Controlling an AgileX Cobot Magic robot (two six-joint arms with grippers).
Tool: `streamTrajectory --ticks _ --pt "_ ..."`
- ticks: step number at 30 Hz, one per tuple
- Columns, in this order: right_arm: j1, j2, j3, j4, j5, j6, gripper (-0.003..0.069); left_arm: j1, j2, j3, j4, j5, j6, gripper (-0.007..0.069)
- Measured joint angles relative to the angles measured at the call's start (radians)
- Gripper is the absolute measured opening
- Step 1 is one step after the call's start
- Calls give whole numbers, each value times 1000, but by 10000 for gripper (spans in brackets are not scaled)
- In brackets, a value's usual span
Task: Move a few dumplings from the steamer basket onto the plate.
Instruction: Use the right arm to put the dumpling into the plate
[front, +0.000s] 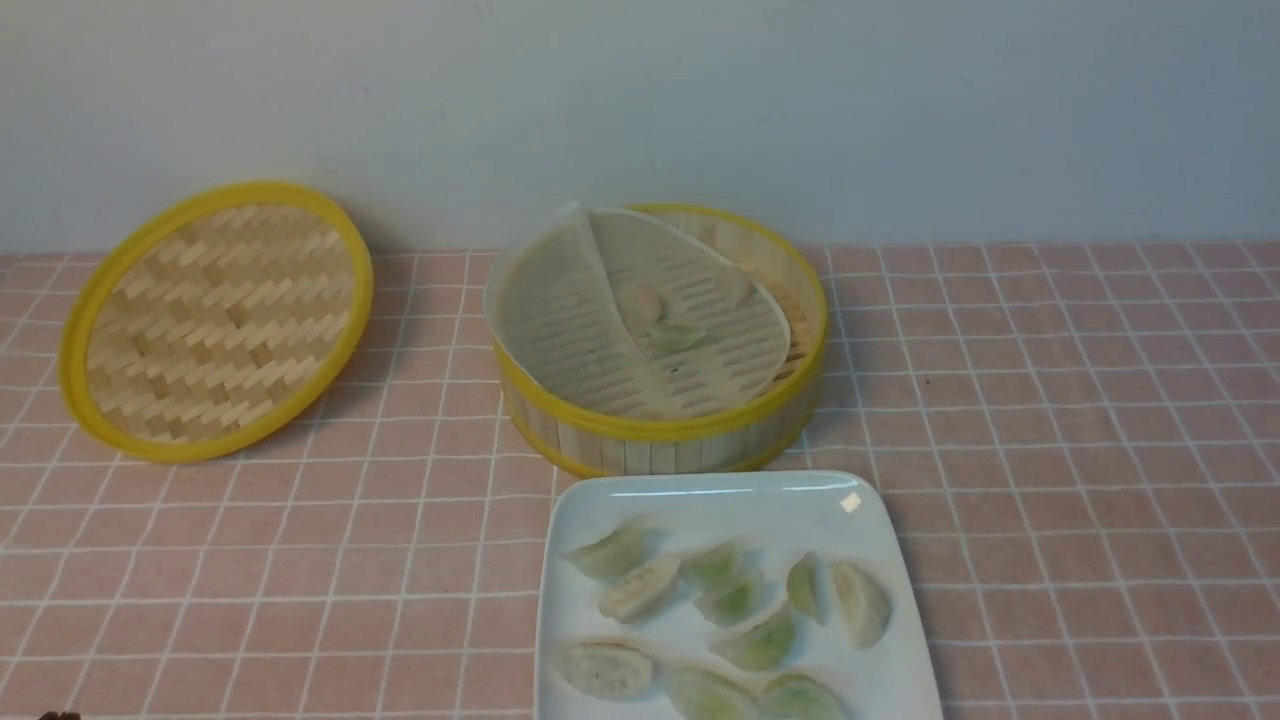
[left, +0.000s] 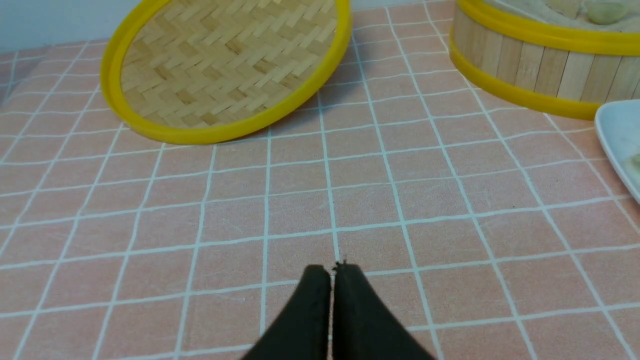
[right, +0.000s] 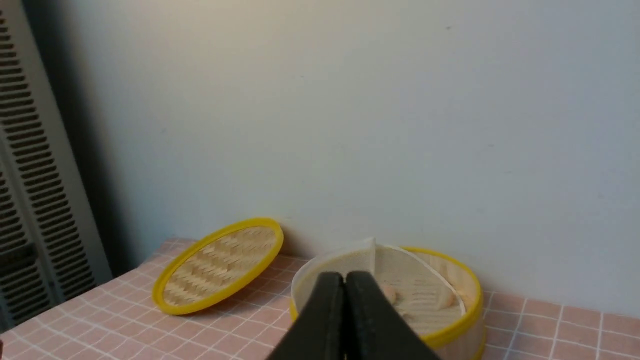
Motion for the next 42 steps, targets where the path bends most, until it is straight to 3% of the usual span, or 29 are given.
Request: streamTrajectory --ticks 7,10,15,18,42 --pt "-32 0 54 37 -56 -79 -15 0 0 0 0 0 0 -6" --pt "-139 0 97 38 -58 -83 -15 0 0 0 0 0 0 -6" --pt "-423 0 238 12 -52 -93 -15 0 0 0 0 0 0 -6" --pt "-501 0 336 3 -50 -93 -15 0 0 0 0 0 0 -6" --pt "-523 0 399 0 -46 -96 -15 0 0 0 0 -2 0 -6"
